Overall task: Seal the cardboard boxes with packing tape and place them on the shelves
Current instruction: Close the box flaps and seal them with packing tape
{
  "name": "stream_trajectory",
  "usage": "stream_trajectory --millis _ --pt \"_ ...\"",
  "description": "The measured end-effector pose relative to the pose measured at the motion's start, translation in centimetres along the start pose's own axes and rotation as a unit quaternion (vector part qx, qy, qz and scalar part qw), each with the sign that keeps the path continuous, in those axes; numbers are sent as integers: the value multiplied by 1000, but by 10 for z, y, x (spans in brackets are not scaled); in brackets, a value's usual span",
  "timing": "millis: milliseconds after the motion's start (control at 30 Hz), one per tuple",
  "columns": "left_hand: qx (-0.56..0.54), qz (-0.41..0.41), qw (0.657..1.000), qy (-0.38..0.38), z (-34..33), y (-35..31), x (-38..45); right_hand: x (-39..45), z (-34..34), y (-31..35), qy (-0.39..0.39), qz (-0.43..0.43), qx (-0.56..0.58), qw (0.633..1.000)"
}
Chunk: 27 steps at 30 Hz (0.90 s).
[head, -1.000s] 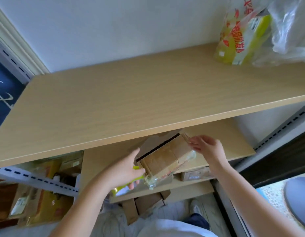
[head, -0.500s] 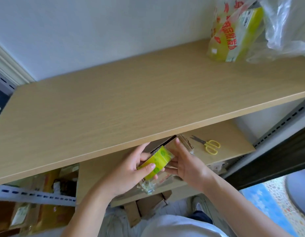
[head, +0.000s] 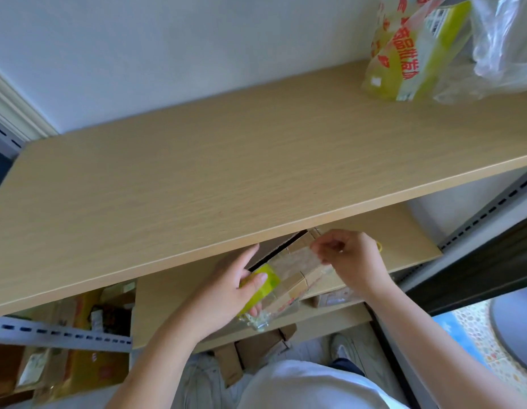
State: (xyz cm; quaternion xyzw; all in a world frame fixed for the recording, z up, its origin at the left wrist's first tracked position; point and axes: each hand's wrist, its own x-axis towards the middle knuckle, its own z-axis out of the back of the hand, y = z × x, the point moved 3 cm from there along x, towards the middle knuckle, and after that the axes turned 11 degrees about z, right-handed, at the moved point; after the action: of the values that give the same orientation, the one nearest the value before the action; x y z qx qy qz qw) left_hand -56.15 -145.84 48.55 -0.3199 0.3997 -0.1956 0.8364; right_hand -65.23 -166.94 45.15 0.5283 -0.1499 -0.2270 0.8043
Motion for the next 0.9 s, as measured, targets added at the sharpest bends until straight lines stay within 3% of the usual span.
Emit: stream_trajectory --millis 67,200,300,467,667,900 --pt "-8 42 999 -18 -5 3 4 10 3 1 12 40 -70 997" --pt "237 98 965 -48 -7 -20 22 21 -18 -21 67 15 -135 988" --pt "321 123 938 -54 -6 -33 44 22 -24 -34 57 -12 -129 990" --pt "281 158 946 11 -12 -21 75 26 -24 -40 54 -2 -149 987" --pt "253 166 953 -11 -13 -33 82 51 -25 -41 38 -9 -206 978" --pt "216 162 963 17 -17 -63 88 77 -23 -46 33 -93 -163 982"
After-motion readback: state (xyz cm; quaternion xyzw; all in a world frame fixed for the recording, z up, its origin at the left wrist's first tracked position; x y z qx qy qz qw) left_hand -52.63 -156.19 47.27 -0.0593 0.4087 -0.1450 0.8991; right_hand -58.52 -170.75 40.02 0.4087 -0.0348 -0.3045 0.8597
